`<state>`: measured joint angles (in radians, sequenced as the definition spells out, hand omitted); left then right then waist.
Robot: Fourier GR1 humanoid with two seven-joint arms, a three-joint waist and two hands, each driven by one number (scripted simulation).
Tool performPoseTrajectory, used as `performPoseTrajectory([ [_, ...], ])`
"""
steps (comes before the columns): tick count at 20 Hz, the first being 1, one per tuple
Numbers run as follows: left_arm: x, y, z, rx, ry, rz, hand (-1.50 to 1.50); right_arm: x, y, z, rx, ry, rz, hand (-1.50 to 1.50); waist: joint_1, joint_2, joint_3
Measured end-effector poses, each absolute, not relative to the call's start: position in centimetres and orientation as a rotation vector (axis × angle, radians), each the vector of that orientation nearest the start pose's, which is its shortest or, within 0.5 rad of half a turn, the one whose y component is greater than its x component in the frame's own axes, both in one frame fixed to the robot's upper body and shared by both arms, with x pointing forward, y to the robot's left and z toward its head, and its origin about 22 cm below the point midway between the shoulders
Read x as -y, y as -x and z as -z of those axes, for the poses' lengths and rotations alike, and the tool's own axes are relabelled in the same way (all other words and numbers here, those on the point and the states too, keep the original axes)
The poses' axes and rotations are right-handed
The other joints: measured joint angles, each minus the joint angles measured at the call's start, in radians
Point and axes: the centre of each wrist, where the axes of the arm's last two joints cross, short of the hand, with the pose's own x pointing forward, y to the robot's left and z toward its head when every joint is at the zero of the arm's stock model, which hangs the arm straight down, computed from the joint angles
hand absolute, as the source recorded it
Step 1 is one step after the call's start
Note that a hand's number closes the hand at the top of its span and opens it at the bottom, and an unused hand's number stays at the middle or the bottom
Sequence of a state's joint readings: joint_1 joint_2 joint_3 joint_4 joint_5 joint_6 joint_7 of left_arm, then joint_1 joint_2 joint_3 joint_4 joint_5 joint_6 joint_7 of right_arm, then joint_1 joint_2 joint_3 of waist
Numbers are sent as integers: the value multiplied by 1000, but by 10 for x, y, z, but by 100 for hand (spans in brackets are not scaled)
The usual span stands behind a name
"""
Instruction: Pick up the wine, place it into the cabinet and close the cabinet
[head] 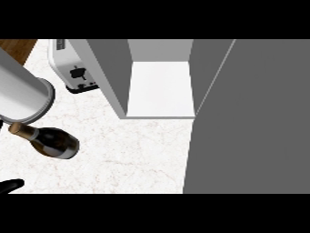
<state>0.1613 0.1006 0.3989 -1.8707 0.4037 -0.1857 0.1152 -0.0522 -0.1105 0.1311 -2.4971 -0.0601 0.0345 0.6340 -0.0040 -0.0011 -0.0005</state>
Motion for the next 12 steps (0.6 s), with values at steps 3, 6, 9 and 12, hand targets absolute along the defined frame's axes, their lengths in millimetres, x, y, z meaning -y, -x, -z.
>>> performPoseTrajectory([
  [3,-347,-185,-46,1716,-36,-314,-150,210,-146,-201,1891,-141,-242,-150,-2,0,0],
  [6,-353,-189,-33,1706,-48,-317,-150,213,-146,-199,1894,-125,-254,-150,-1,0,0],
  [9,-360,-194,-23,1698,-45,-316,-150,209,-149,-207,1898,-139,-246,-150,0,0,0],
  [12,-365,-193,-10,1694,-44,-317,-150,209,-148,-205,1896,-149,-235,-150,-1,0,0],
])
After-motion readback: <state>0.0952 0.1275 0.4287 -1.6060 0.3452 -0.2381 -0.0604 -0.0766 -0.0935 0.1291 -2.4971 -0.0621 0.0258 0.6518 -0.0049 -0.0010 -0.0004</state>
